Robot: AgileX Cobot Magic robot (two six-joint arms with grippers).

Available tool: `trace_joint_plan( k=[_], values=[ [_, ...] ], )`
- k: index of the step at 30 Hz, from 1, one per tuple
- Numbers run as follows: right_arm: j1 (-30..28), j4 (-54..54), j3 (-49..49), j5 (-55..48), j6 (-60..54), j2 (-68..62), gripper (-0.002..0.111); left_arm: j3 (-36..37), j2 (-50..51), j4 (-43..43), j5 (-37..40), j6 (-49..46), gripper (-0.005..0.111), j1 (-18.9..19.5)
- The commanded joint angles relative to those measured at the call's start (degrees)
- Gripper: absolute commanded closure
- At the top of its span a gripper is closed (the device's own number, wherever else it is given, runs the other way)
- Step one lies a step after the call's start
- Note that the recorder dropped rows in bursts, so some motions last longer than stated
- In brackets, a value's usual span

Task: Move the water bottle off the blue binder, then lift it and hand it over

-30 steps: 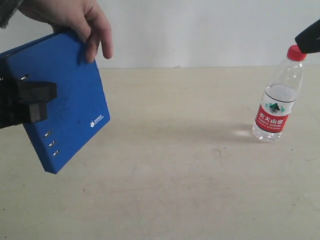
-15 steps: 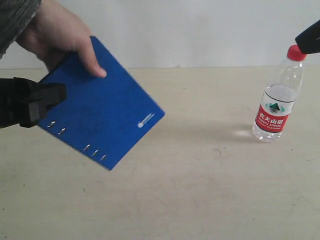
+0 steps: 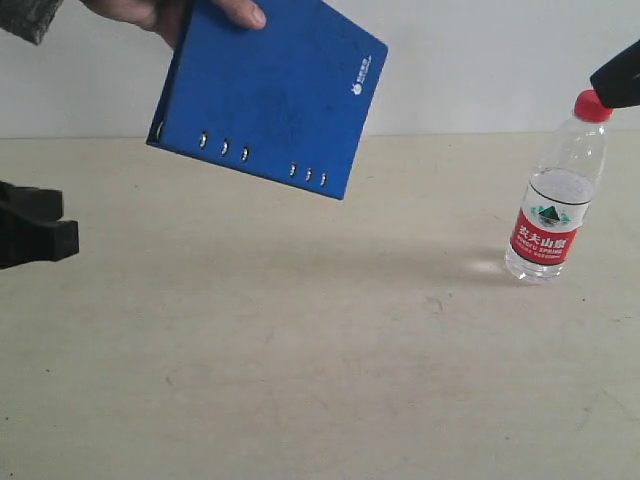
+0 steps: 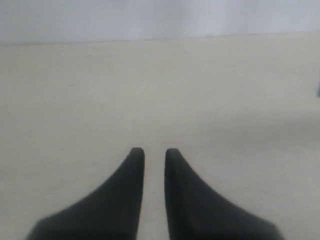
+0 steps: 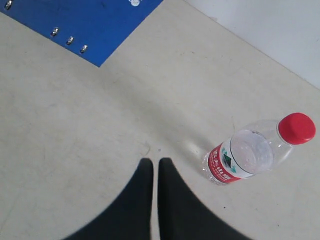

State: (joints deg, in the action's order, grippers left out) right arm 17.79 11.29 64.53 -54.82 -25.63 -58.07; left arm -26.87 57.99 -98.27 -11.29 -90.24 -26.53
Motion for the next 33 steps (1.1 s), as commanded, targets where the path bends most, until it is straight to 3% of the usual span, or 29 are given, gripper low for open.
trace_joint_plan(
  k=[1, 2, 5, 8, 11, 13, 15, 16, 17, 22, 28, 33],
  values=[
    [0.06, -0.12, 0.16, -0.01, 1.36, 0.30, 0.108, 0.12, 7.47, 20.01, -9.78, 3.91, 0.100, 0.07],
    [0.06, 0.02, 0.16, -0.01, 1.35, 0.30, 0.108, 0.12, 11.18, 24.25, -16.50, 5.94, 0.100, 0.50],
    [0.06, 0.11, 0.16, -0.01, 1.35, 0.30, 0.108, 0.12, 17.22, 20.92, -31.07, 5.94, 0.100, 5.47],
    [0.06, 0.11, 0.16, -0.01, 1.35, 0.30, 0.108, 0.12, 17.10, 19.19, -35.66, 8.36, 0.100, 11.86],
    [0.06, 0.12, 0.16, -0.01, 1.25, 0.30, 0.108, 0.12, 10.32, 13.69, -36.73, 5.66, 0.100, 15.29],
    [0.06, 0.12, 0.16, -0.01, 1.12, 0.30, 0.108, 0.12, -2.11, 12.14, -34.60, -3.66, 0.100, 15.43],
    [0.06, 0.12, 0.16, 0.11, 0.86, 0.30, 0.108, 0.12, -16.29, 8.73, -26.93, -14.36, 0.100, 15.43],
    [0.06, 0.12, 0.16, 0.11, 0.20, 0.30, 0.108, 0.12, -25.48, 0.15, -18.53, -22.79, 0.100, 15.43],
    [0.06, 0.12, 0.16, 0.11, 0.08, 0.30, 0.108, 0.41, -30.26, -1.67, -14.69, -25.09, 0.100, 15.43],
    [0.06, 0.69, 0.16, 0.19, -0.21, 0.30, 0.108, 4.56, -48.63, -1.67, -7.04, -10.79, 0.100, 15.31],
    [0.06, 3.79, 0.16, -0.50, -2.45, 0.30, 0.108, 16.63, -54.78, -1.67, 2.21, 1.25, 0.100, 15.31],
    [0.06, 5.02, 0.16, -2.72, -3.41, 0.30, 0.108, 26.87, -53.19, -1.67, -3.92, 1.14, 0.100, 15.31]
  ],
)
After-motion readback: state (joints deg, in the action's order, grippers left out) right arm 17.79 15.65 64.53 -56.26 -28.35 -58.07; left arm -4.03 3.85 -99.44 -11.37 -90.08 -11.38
